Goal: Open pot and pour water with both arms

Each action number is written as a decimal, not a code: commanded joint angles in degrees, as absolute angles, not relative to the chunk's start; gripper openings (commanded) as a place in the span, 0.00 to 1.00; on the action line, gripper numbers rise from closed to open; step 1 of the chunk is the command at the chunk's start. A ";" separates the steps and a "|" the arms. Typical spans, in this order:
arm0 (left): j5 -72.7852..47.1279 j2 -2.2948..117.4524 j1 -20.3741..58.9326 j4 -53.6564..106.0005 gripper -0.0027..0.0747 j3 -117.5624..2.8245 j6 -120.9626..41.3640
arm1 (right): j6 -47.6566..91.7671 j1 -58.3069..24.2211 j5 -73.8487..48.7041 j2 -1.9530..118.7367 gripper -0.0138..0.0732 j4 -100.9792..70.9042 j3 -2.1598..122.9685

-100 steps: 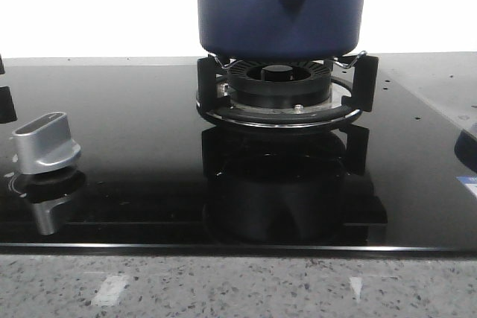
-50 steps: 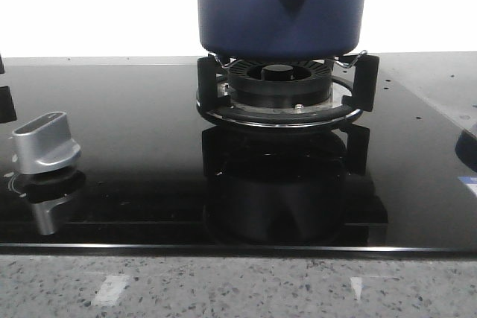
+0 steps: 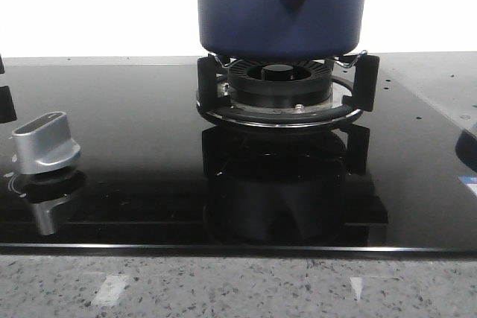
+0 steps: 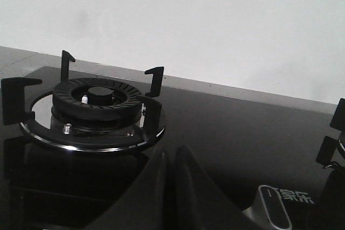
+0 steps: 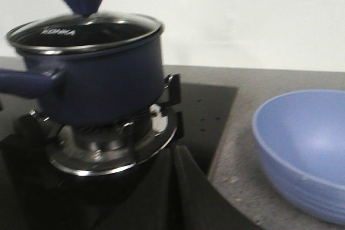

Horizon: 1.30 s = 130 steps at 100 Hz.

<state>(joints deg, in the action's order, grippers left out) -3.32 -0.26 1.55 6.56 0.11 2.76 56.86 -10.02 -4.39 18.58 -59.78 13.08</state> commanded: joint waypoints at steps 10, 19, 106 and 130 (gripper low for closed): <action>0.77 -1.81 2.03 7.12 0.01 1.89 3.46 | 44.21 -10.00 7.31 18.26 0.11 -49.15 11.88; 0.77 -1.81 2.03 7.12 0.01 1.89 3.46 | 24.38 -9.12 10.13 17.16 0.11 -27.29 10.51; 0.77 -1.81 2.03 7.12 0.01 1.89 3.46 | -7.30 -0.51 -5.18 -1.70 0.11 2.57 -2.12; 0.77 -1.81 2.03 7.12 0.01 1.89 3.46 | -7.30 -0.51 -5.18 -1.70 0.11 2.57 -2.12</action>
